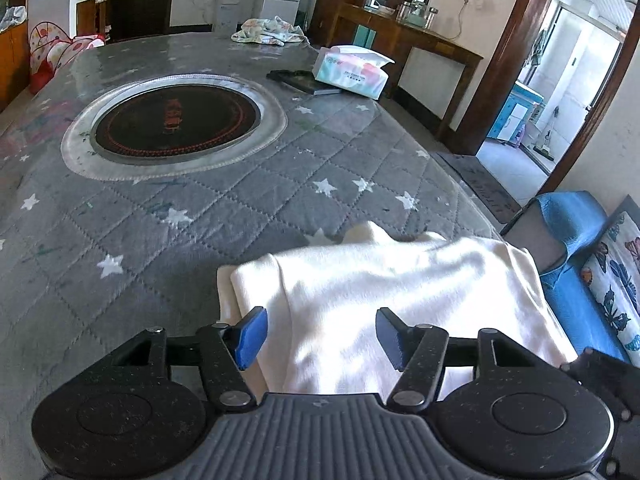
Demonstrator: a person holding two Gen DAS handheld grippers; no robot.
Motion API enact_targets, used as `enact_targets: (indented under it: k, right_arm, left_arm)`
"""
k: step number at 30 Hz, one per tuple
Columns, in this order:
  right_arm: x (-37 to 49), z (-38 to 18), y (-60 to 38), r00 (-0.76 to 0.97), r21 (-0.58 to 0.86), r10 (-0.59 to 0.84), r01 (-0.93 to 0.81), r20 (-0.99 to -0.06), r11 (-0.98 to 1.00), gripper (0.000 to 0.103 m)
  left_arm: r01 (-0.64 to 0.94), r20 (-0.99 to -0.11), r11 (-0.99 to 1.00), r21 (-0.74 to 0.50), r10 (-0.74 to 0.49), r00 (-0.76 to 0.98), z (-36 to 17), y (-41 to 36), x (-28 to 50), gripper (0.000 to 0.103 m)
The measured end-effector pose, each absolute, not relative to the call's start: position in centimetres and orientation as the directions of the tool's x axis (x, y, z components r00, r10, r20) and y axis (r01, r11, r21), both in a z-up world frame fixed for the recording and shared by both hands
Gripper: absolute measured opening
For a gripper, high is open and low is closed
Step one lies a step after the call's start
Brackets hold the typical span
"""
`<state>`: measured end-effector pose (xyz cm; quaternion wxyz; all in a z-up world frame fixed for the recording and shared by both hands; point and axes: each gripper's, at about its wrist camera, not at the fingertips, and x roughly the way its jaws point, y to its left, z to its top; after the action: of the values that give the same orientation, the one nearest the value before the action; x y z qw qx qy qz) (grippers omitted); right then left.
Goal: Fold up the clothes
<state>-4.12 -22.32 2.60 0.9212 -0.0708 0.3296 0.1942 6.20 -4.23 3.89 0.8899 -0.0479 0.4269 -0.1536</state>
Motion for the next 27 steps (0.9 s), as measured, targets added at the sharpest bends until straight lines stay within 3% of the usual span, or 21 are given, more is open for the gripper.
enact_targets:
  k: [3,7,20,27]
  right_arm:
    - [-4.6,2.7,-22.9,0.716,0.009,0.297,-0.377,-0.631,0.926,0.07]
    - [-5.2,2.8,-23.4,0.729,0.015,0.284,-0.352,-0.623,0.936,0.083]
    - [-7.0,3.2,-23.6,0.759,0.018,0.25,-0.299,-0.601,0.954,0.101]
    - [-7.8,3.3,-23.6,0.75,0.044,0.269,-0.306,-0.605,0.951,0.103]
  left_arm:
    - [0.232,-0.745,0.95,-0.208,-0.308,0.592,3.9,-4.1,5.2,0.068]
    - [0.238,-0.742,0.95,-0.203,-0.308,0.596,4.1,-4.1,3.8,0.075]
    - [0.235,-0.718,0.958,-0.166,-0.281,0.637,4.6,-3.1,-0.9,0.095]
    - [0.229,-0.717,0.961,-0.158,-0.271,0.643,4.4,-3.0,-3.1,0.1]
